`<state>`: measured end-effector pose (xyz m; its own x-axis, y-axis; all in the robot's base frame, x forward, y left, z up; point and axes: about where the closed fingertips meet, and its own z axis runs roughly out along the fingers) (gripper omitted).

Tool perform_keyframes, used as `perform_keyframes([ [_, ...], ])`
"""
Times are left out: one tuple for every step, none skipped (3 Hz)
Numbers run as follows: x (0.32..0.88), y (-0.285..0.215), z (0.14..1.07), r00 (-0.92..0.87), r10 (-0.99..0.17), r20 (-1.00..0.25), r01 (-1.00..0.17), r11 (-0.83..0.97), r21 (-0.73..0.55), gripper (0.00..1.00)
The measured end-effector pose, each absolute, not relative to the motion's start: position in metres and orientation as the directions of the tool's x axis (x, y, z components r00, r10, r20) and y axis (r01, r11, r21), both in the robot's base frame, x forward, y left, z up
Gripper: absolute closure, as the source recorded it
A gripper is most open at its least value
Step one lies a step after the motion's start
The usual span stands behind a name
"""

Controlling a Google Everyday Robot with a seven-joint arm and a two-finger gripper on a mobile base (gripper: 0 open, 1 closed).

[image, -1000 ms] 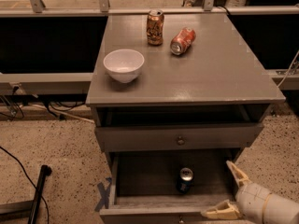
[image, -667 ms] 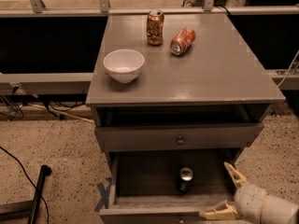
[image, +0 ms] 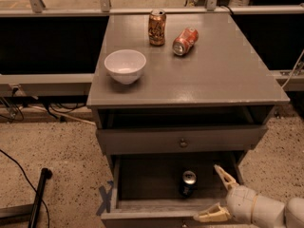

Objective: Pick pepsi can from middle drawer and place on counter

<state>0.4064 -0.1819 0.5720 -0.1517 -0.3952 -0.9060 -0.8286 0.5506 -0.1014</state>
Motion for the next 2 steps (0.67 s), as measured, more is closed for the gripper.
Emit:
perform_keyframes([
  [0.420, -0.172, 0.535, -0.141, -0.337, -0.931, -0.827, 0.557, -0.076, 0.00],
  [0.432, -0.166, 0.505, -0.149, -0.300, -0.942, -0.823, 0.566, -0.050, 0.00],
])
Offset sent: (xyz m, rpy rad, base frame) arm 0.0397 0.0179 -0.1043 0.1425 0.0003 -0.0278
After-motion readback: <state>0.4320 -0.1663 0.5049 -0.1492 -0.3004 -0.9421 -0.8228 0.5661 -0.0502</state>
